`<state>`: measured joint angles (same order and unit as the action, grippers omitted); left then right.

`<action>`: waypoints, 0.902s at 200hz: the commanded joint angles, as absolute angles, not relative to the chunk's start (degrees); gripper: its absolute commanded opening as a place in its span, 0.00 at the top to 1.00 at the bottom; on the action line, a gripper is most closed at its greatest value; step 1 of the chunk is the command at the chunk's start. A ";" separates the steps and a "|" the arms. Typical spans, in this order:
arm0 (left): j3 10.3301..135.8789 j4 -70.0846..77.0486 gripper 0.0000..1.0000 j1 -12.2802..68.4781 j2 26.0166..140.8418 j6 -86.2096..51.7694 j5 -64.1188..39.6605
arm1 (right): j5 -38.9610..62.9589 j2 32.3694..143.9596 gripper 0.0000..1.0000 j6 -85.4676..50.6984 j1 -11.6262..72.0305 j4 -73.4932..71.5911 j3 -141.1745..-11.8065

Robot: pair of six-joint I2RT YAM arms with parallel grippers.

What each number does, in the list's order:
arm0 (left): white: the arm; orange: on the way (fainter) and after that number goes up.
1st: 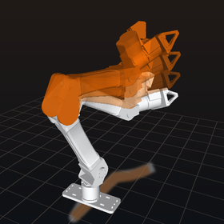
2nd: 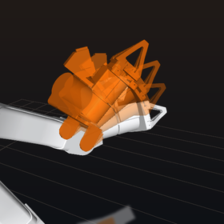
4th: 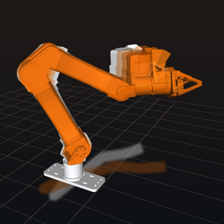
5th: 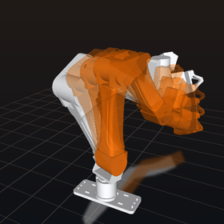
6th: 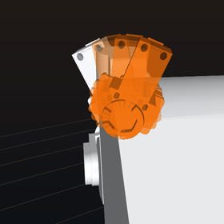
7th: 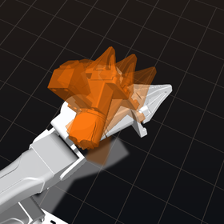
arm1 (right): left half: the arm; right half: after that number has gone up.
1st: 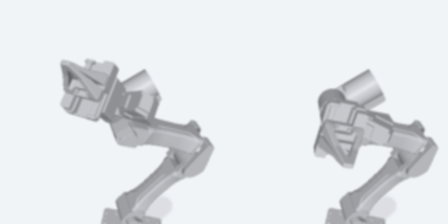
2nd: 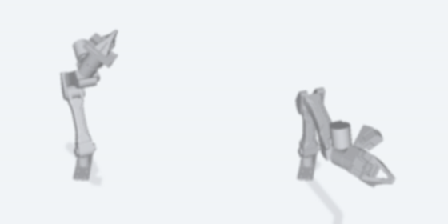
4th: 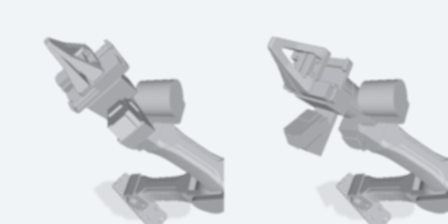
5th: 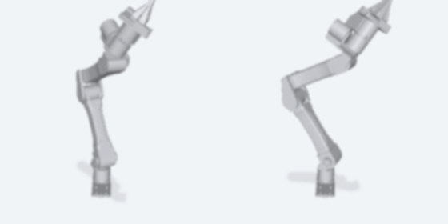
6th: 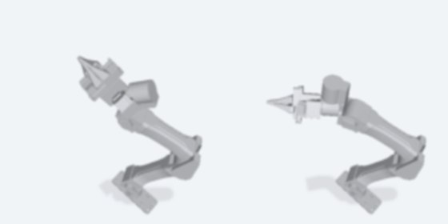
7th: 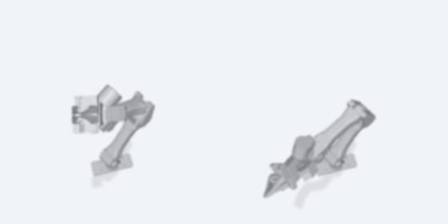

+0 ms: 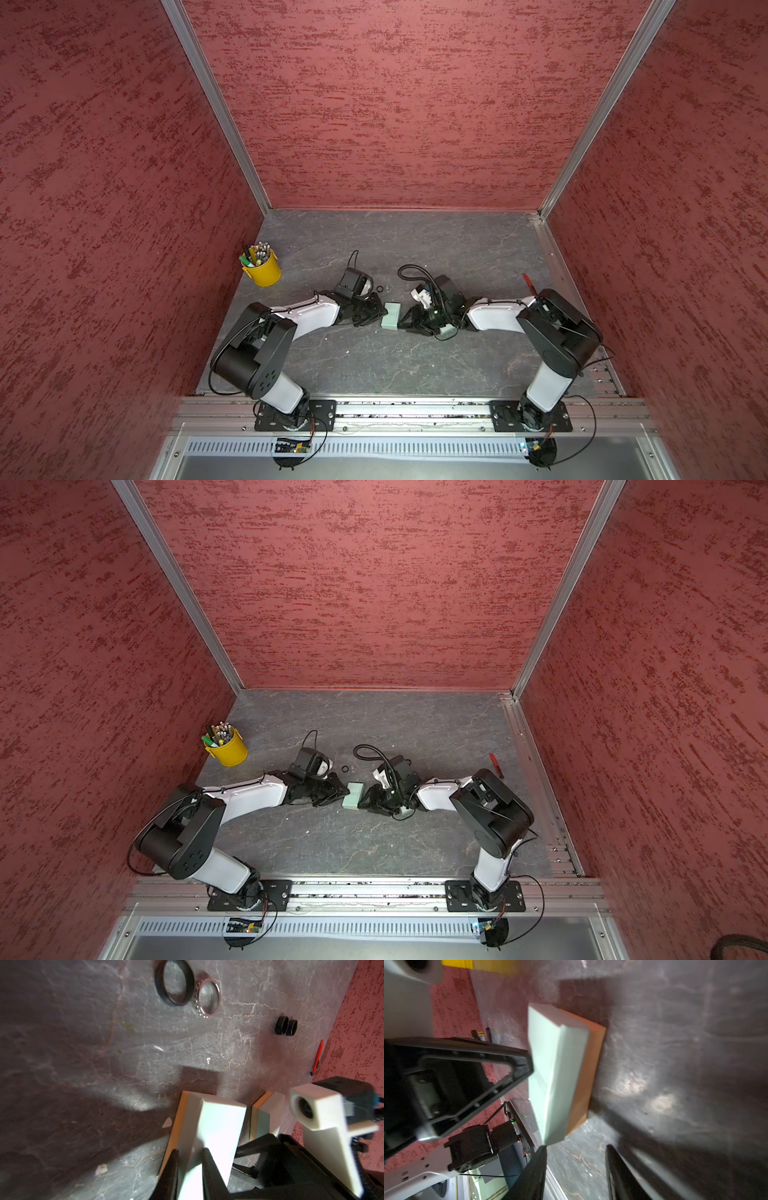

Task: Take the rings out of the lift-off lid box
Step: Close the lid on the jewelry box.

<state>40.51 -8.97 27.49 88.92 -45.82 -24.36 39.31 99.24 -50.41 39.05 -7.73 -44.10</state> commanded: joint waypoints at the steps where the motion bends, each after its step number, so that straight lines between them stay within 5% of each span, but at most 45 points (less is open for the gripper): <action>1: 40.45 -10.94 0.79 28.21 89.73 -46.01 -22.33 | 37.18 93.78 0.46 -53.39 39.20 -11.83 -43.50; 23: 40.43 -10.90 0.79 28.42 90.04 -46.20 -22.24 | 37.43 93.75 0.36 -56.76 39.22 -15.58 -42.02; 55: 40.61 -10.82 0.78 28.91 90.02 -46.63 -21.95 | 37.00 96.90 0.36 -56.42 40.13 -13.83 -43.41; 180: 40.16 -10.48 0.79 28.95 90.05 -46.88 -21.88 | 35.73 101.33 0.50 -59.32 41.57 -20.24 -42.28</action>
<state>40.58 -8.91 28.34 88.92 -46.72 -23.46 37.04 100.77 -56.93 41.17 -15.46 -42.92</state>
